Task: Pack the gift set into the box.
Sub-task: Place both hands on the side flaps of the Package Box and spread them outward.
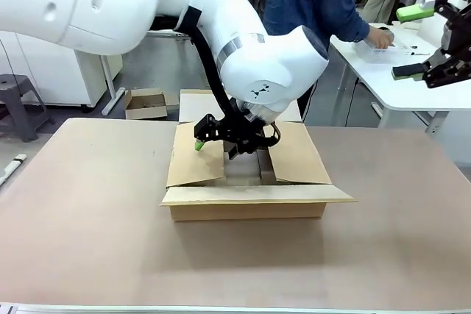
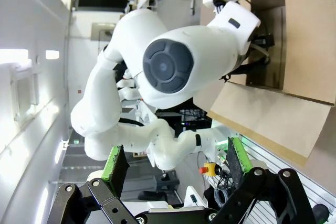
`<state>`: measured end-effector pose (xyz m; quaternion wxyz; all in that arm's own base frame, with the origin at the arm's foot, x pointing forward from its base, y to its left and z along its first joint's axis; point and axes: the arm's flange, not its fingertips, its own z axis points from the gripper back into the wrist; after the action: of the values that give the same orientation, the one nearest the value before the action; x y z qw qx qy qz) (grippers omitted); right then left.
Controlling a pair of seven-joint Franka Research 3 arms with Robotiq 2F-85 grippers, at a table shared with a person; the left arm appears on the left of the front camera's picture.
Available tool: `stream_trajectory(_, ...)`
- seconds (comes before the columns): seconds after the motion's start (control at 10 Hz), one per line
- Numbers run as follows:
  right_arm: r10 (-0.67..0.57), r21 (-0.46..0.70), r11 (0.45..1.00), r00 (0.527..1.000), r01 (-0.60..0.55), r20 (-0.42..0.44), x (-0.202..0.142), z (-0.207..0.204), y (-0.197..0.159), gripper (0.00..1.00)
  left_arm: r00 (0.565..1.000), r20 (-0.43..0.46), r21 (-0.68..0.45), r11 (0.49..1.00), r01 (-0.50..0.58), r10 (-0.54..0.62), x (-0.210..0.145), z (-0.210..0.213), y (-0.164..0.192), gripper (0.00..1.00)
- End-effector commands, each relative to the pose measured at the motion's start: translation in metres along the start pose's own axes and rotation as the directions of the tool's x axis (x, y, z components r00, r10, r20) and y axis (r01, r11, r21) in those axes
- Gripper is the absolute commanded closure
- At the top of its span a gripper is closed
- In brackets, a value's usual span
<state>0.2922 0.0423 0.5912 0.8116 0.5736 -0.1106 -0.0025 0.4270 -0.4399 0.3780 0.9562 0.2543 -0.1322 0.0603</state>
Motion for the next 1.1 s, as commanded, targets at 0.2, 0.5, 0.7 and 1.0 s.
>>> stream_trajectory(0.2, 0.025, 0.021, 0.999, 1.0, -0.025, 0.0, 0.002, 0.0, 0.001, 0.0, 0.998, 0.029, 0.148, 0.988, 0.047, -0.052, 0.008, -0.008, 0.015, 0.0)
stream_trajectory(0.5, 0.025, 0.021, 0.999, 1.0, -0.025, 0.0, 0.002, 0.0, 0.001, 0.0, 0.999, 0.031, 0.131, 0.991, 0.028, -0.032, 0.012, -0.007, 0.038, 0.0)
stream_trajectory(0.7, 0.025, 0.021, 0.999, 1.0, -0.025, 0.0, 0.002, 0.0, 0.001, 0.0, 0.999, 0.046, 0.12, 0.993, 0.01, -0.016, 0.013, -0.001, 0.057, 0.0)
stream_trajectory(1.0, 0.025, 0.021, 0.999, 1.0, -0.025, 0.0, 0.002, 0.0, 0.001, 0.0, 0.999, 0.046, 0.078, 0.997, -0.011, 0.008, 0.016, 0.004, 0.084, 0.0)
